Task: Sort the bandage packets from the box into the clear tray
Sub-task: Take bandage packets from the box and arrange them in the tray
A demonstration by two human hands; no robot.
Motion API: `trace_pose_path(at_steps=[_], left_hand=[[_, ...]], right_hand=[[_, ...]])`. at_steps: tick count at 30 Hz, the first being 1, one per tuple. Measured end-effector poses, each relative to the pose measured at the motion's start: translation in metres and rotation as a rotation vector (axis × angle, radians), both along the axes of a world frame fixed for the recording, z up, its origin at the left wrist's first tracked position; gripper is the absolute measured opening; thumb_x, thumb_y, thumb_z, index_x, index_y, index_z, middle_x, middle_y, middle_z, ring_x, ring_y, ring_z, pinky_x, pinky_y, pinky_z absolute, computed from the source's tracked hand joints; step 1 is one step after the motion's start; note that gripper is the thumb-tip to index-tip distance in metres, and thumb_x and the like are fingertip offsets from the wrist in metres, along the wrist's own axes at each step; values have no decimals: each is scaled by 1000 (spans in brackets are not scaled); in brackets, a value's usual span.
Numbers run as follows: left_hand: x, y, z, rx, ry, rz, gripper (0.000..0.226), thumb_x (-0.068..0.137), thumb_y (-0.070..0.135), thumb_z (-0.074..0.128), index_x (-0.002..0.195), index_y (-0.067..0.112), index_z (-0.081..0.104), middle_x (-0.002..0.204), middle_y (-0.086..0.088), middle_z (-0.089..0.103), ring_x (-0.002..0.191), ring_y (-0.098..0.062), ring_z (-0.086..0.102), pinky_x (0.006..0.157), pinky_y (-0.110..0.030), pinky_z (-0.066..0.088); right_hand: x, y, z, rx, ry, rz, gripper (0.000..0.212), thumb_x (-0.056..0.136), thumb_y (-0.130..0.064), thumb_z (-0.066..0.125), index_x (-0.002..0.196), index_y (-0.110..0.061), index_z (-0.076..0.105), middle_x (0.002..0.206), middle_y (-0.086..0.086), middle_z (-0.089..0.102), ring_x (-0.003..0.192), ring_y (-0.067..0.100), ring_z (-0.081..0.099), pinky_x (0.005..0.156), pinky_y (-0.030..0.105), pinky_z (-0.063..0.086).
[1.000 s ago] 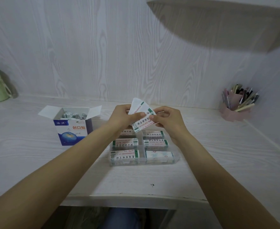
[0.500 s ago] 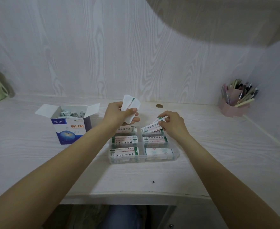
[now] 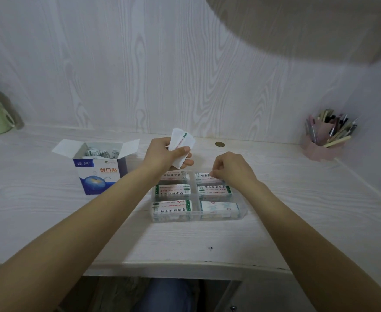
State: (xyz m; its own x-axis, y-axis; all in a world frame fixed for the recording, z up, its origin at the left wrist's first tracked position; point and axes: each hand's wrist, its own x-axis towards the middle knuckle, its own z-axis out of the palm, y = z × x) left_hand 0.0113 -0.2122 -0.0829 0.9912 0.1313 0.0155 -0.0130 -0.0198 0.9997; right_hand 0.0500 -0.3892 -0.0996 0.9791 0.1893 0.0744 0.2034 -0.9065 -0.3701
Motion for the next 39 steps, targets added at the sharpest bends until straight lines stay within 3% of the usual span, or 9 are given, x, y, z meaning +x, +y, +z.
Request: trace_pose_path(at_steps=[7,10,12,15,18,28,34,36,39], left_hand=[[-4,0,0,-9,-20,-73,20,86,5,66,104,4,58,84,-11,70,64,-18,72,58,-24,58],[-6,0,0,25,-25,-75,23,84,6,69,105,3,60,83,-11,71,65,-18,72,56,-23,57],[-9,-1,0,58,-17,-88,23,82,7,71,102,7,61,82,-8,71,64,-17,72,56,-23,57],[-15,-4,-1,78,-11,-207,19,82,10,70,100,12,63,83,-7,73,70,-19,73,61,-25,59],[-20,-6,-1,41,-16,-263,11,88,16,64,99,16,64,82,-5,74,75,-23,73,67,-30,60],[-24,-6,4,36,-26,-76,12,89,9,62,101,12,64,84,-4,69,59,-14,70,51,-20,55],[-23,1,2,-30,-21,-1,15,91,7,60,105,8,62,82,-11,71,60,-19,71,51,-21,56],[-23,-1,3,-22,-20,7,14,91,7,60,105,8,61,82,-10,71,61,-19,71,50,-20,55],[-22,-7,4,11,-26,-13,16,91,8,60,107,8,61,83,-10,71,62,-20,71,54,-23,58]], right_hand=[[0,2,1,17,37,7,17,86,-26,67,91,-11,74,89,6,71,81,20,63,74,33,51],[-11,8,9,502,-46,-12,28,92,-34,59,86,-10,73,86,7,71,78,19,64,70,30,46],[-21,11,17,830,65,-3,24,92,-35,58,91,-15,70,84,1,70,71,12,62,64,23,45],[-29,15,16,955,153,3,16,86,-22,68,98,-12,69,79,0,68,63,8,60,55,19,42],[-28,13,13,1081,199,-57,28,81,-10,73,107,-7,65,73,5,65,54,4,56,50,17,42],[-31,-7,13,1183,205,-114,16,82,1,69,97,7,68,63,9,63,46,5,59,54,14,52],[-32,-21,8,1347,374,-22,9,88,-3,63,81,3,64,81,12,66,68,12,69,69,16,56],[-32,-23,7,1306,373,-24,18,88,-9,64,74,3,62,76,11,64,69,13,66,69,16,56],[-33,-28,4,1033,269,-16,9,80,1,70,76,-3,64,76,13,65,70,15,63,61,15,54]])
